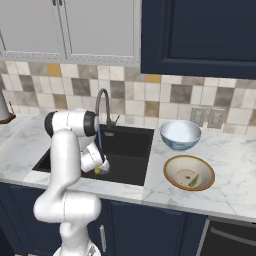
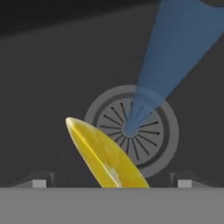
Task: Pick the lemon wedges from the sink and place them in one bowl. Place the apple in the other bowl. Then turn off the sink faucet.
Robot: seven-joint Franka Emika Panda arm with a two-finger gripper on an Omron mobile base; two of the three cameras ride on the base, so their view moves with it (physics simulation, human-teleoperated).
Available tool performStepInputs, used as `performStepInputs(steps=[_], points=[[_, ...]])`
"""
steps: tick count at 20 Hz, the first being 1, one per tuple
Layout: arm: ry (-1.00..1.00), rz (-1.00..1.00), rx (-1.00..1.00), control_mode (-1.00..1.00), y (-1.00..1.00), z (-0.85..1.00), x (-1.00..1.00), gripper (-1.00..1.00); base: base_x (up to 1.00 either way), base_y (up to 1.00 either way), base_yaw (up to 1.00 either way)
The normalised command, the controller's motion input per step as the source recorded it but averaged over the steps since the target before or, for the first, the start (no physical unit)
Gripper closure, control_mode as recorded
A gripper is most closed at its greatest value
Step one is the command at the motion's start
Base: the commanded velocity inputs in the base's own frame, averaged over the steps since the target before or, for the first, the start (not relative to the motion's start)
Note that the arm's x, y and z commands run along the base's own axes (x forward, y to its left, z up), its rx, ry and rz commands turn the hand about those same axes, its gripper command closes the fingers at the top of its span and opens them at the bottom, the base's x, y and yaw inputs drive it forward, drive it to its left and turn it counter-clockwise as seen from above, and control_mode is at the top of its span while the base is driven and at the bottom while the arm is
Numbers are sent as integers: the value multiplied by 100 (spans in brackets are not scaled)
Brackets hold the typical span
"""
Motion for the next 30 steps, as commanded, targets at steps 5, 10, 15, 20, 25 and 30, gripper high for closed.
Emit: performStepInputs(steps=[5,10,15,20,25,30], points=[[0,0,0,-100,-3,-46,19,-100,0,0,0],[0,0,0,-100,-3,-29,16,100,0,0,0],[0,0,0,-100,0,25,3,100,0,0,0],[-4,0,0,-100,0,95,0,100,0,0,0],[-1,0,0,-100,0,100,0,100,0,0,0],[-3,0,0,-100,1,100,-19,100,0,0,0]])
